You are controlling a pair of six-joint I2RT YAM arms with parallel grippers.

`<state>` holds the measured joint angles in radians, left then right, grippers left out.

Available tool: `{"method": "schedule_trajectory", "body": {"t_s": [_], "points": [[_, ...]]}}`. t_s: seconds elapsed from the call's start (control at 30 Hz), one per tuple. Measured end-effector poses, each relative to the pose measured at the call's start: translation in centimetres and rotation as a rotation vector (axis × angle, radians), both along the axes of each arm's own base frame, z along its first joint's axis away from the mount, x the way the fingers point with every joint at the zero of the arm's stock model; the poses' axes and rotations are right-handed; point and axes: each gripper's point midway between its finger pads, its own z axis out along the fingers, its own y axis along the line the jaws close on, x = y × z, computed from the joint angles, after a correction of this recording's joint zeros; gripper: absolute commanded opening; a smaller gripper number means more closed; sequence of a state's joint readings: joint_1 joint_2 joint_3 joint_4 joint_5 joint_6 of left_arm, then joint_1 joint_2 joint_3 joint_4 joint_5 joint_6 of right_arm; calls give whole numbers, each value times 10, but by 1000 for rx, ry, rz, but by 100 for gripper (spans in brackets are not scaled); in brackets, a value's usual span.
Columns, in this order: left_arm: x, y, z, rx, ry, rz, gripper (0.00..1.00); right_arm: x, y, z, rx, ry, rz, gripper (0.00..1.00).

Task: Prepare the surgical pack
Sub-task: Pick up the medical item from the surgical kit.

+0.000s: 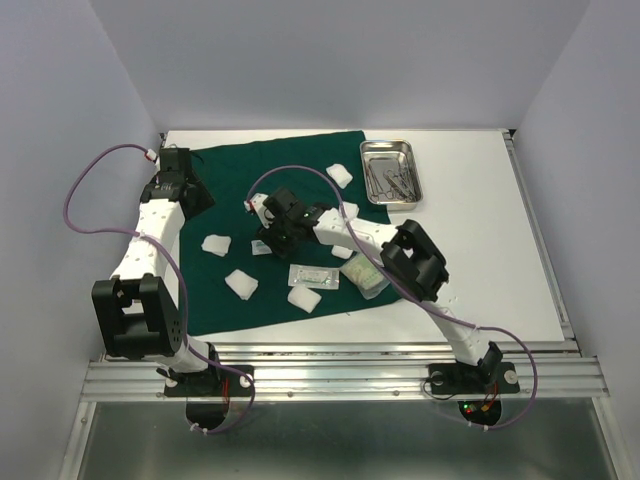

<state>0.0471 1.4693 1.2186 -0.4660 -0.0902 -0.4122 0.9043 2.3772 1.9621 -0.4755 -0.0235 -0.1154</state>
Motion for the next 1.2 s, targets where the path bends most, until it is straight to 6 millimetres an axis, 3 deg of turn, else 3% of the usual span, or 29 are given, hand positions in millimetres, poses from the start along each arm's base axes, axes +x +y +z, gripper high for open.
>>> {"method": "schedule_trajectory", "body": {"t_s": [0.07, 0.17, 0.33, 0.77, 1.03, 1.2], "points": [[0, 0, 0, -1, 1, -3, 44, 0, 1, 0, 6, 2, -2, 31], [0, -1, 0, -2, 2, -6, 44, 0, 2, 0, 9, 3, -4, 26], [0, -2, 0, -6, 2, -10, 44, -1, 4, 1, 16, 3, -7, 5], [-1, 1, 2, -3, -5, -8, 44, -2, -8, 15, 20, -21, -60, 3], [-2, 1, 0, -5, -1, -9, 44, 11, -28, 58, 48, -95, -126, 3], [-3, 1, -2, -7, 3, -11, 44, 40, -59, 78, 42, -161, -215, 1]]}}
